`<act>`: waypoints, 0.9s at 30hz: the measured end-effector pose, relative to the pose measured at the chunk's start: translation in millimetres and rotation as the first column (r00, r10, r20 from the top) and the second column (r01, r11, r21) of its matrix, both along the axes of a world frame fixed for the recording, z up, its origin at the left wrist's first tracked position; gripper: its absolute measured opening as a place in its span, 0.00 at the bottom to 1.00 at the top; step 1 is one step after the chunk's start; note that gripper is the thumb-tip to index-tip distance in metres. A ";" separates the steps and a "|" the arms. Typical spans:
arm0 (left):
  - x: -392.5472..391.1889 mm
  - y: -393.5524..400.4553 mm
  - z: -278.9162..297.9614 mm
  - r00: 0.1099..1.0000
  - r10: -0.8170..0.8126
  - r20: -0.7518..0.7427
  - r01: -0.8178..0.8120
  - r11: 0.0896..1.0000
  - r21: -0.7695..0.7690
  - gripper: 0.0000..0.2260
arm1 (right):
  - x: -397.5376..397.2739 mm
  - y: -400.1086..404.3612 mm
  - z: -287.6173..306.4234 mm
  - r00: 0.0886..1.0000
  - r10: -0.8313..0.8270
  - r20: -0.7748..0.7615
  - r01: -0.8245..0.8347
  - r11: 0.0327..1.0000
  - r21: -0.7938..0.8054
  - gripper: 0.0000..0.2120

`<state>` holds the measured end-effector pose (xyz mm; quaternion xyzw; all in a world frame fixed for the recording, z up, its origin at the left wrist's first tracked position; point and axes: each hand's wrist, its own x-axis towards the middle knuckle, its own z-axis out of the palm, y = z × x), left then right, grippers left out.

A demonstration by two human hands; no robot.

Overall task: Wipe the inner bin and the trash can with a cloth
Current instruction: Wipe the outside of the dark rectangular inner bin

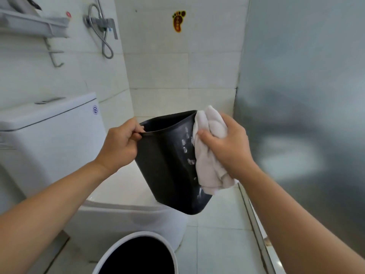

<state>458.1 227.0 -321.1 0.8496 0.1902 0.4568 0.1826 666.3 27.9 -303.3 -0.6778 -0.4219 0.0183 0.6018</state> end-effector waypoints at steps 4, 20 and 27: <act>1.0 11.9 4.0 1.000 0.000 -0.026 -0.001 1.000 -0.011 0.11 | 1.9 14.8 -7.8 1.000 0.017 -0.011 -0.016 0.999 0.037 0.17; 14.7 -13.3 59.8 0.905 -0.280 -0.321 0.247 0.959 -0.142 0.22 | -0.1 48.4 -7.0 0.970 0.064 0.234 -0.042 0.994 -0.101 0.26; 8.8 -17.4 60.6 0.922 -0.291 -0.256 0.244 0.949 -0.202 0.22 | -34.8 43.0 -12.1 0.752 0.053 0.658 -0.046 0.999 -0.028 0.23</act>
